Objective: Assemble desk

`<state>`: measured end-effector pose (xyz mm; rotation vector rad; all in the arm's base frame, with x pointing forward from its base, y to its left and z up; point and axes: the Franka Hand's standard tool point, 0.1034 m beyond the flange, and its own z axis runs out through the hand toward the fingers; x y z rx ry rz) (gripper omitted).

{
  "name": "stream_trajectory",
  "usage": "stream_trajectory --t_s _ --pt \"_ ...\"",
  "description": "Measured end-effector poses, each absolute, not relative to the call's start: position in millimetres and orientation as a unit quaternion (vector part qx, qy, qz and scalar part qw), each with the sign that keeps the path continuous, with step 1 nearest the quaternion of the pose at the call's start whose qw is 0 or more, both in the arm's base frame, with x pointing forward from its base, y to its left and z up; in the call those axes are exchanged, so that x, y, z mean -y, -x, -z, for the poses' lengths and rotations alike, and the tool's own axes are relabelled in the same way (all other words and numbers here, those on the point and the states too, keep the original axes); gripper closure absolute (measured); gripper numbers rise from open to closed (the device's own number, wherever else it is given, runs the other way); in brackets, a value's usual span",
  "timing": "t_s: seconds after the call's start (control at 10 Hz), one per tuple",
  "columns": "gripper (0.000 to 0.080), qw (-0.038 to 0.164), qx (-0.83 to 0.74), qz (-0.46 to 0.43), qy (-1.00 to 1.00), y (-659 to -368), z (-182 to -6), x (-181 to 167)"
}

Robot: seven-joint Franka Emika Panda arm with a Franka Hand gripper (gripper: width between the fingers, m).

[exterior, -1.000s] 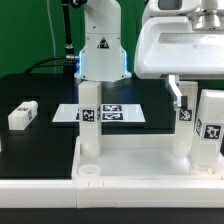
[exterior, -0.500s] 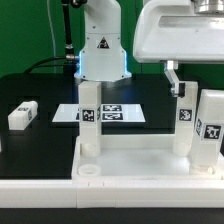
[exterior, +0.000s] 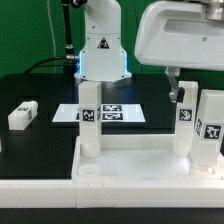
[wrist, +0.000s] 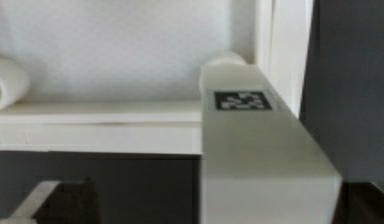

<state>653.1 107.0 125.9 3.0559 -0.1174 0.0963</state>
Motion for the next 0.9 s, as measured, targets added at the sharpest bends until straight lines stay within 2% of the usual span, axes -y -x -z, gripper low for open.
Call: stream_trajectory --t_s 0.2,0.6,0.8,0.9 --pt "0.0150 0.035 0.046 -0.053 -0.997 -655.4 -119.3 -120.4" --pt "0.0180 0.036 0.049 -0.052 -0.997 -653.3 -117.0 -116.5" --pt "0.0513 0.035 0.078 -0.052 -0.995 -653.3 -116.9 -116.4" --pt "0.0513 0.033 0.110 -0.054 -0.992 -653.4 -116.9 -115.4"
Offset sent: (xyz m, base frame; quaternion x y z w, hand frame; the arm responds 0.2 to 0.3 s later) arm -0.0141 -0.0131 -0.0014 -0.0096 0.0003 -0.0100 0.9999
